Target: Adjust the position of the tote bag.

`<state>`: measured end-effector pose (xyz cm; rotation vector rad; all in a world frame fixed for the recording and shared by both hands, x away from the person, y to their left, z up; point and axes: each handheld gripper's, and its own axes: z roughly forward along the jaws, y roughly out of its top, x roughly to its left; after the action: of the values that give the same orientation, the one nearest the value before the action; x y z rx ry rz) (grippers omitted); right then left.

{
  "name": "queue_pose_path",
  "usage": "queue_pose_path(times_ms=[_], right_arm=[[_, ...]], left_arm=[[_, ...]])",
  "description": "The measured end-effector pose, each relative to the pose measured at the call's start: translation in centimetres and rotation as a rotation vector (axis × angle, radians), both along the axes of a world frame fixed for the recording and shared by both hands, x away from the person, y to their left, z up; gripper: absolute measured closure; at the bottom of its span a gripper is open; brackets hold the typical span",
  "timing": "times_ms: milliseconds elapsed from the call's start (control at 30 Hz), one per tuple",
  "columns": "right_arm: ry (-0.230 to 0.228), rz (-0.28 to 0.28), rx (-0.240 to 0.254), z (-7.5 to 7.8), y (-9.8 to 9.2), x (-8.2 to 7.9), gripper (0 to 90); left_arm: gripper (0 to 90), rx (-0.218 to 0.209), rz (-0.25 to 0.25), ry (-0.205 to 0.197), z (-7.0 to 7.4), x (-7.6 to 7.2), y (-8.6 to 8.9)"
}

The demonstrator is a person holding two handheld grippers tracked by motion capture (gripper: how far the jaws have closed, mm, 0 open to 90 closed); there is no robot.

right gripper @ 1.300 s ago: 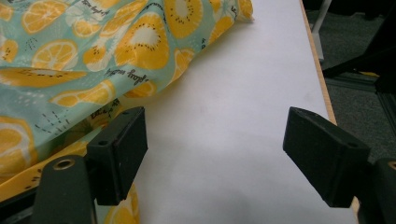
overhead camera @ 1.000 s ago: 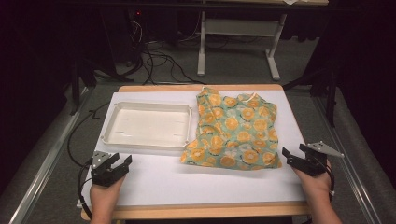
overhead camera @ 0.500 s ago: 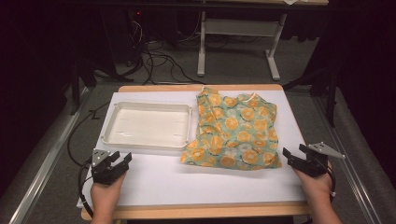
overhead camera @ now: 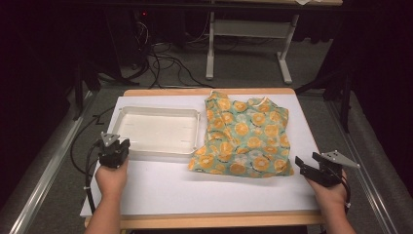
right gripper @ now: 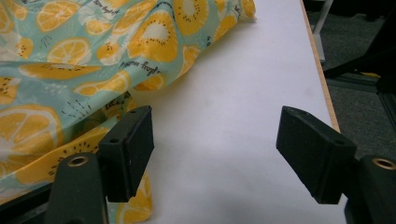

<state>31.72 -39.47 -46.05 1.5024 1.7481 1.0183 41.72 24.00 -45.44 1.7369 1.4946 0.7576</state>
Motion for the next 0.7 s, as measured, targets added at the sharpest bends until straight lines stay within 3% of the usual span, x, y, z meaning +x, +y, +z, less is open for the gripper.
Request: queue_pose_path(times_ms=[33, 67, 333, 467, 700], right_arm=[[-0.003, 0.003, -0.001, 0.1, 0.1, -0.1, 28.4], [-0.004, 0.006, -0.004, 0.1, 0.2, -0.1, 28.4], [-0.005, 0.014, -0.02, 0.1, 0.5, -0.2, 28.8], [-0.003, 0.012, -0.021, 0.2, 0.6, -0.2, 29.0], [-0.009, 0.014, -0.02, 0.2, 0.5, -0.2, 29.1]], left_arm=[[90.0, 0.037, 0.0, 0.053, -0.7, 0.8, 0.3], [90.0, 0.052, -0.002, 0.068, -0.9, 1.0, 0.4], [90.0, -0.006, -0.043, 0.049, -1.4, -0.4, 1.6], [90.0, 0.035, -0.045, 0.044, -1.3, -1.1, 2.0], [90.0, 0.011, -0.01, 0.054, -0.9, -1.6, 3.8]])
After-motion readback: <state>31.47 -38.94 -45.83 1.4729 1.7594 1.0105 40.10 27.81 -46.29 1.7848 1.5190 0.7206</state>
